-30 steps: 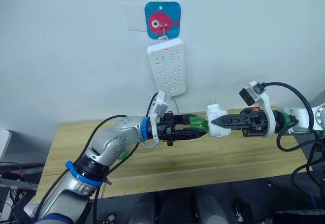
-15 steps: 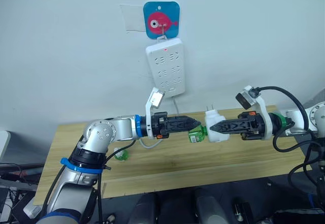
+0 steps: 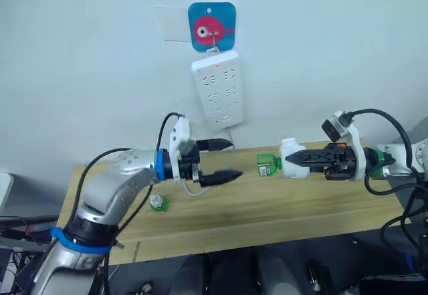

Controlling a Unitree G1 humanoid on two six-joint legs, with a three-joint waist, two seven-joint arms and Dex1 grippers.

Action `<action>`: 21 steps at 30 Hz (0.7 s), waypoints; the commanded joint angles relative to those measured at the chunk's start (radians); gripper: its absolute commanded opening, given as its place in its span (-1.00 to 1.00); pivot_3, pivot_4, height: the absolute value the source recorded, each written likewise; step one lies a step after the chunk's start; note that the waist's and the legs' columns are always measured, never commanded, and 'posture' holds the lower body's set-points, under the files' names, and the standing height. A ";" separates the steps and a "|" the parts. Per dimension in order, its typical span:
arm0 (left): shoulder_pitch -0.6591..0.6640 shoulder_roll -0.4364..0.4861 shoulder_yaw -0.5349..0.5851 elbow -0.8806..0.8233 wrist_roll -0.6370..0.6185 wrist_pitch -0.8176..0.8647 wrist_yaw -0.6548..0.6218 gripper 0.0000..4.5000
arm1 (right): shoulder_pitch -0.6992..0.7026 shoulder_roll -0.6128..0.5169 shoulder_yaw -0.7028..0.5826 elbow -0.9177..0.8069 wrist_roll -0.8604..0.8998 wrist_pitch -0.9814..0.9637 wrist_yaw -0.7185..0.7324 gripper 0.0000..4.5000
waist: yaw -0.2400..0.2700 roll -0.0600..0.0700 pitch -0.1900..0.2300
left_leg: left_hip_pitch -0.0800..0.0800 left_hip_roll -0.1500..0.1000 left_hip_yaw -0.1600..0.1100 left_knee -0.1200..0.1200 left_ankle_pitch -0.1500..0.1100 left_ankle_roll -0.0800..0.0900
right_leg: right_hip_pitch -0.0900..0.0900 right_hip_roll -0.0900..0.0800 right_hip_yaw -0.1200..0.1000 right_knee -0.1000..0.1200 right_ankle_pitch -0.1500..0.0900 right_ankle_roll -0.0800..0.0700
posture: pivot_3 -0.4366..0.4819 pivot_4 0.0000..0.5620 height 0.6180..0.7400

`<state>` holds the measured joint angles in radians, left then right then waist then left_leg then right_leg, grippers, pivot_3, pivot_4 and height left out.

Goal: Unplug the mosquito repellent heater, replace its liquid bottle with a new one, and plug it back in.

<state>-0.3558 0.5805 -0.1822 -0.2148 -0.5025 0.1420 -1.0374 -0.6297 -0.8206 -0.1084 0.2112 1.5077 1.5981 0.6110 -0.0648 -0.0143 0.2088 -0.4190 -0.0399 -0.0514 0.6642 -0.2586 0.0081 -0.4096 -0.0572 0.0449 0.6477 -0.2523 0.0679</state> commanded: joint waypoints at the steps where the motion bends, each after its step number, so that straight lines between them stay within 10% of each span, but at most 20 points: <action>1: 0.019 -0.045 0.011 0.042 0.175 -0.402 -0.038 0.99 | -0.019 0.004 -0.041 -0.003 0.009 0.014 0.015 0.35 | 0.012 0.000 0.000 | 0.000 0.000 0.000 0.000 0.000 0.000 | 0.000 -0.002 0.000 0.000 0.000 0.000 | -0.26 -0.29 1.00; 8: 0.027 -0.135 -0.008 0.225 0.338 -0.938 -0.001 0.99 | -0.030 0.012 -0.025 -0.014 0.041 0.016 0.002 0.35 | 0.026 0.000 0.000 | 0.000 -0.001 0.000 0.001 0.000 0.000 | 0.000 -0.005 -0.001 0.000 0.000 0.000 | -0.26 -0.31 1.00; 21: -0.109 -0.212 -0.085 0.428 0.451 -1.154 0.118 0.99 | -0.022 0.011 0.032 -0.070 0.255 -0.019 -0.122 0.35 | 0.029 0.000 0.000 | 0.000 0.000 0.000 0.002 0.000 0.000 | 0.000 0.000 -0.001 0.002 0.001 0.000 | -0.27 -0.36 1.00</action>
<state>-0.4482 0.3702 -0.2567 0.2138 -0.0535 -0.9791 -0.9402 -0.6433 -0.8031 -0.0698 0.1712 1.7043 1.5948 0.4975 -0.0361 -0.0145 0.2086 -0.4194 -0.0403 -0.0518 0.6662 -0.2588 0.0085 -0.4096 -0.0570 0.0435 0.6500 -0.2517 0.0683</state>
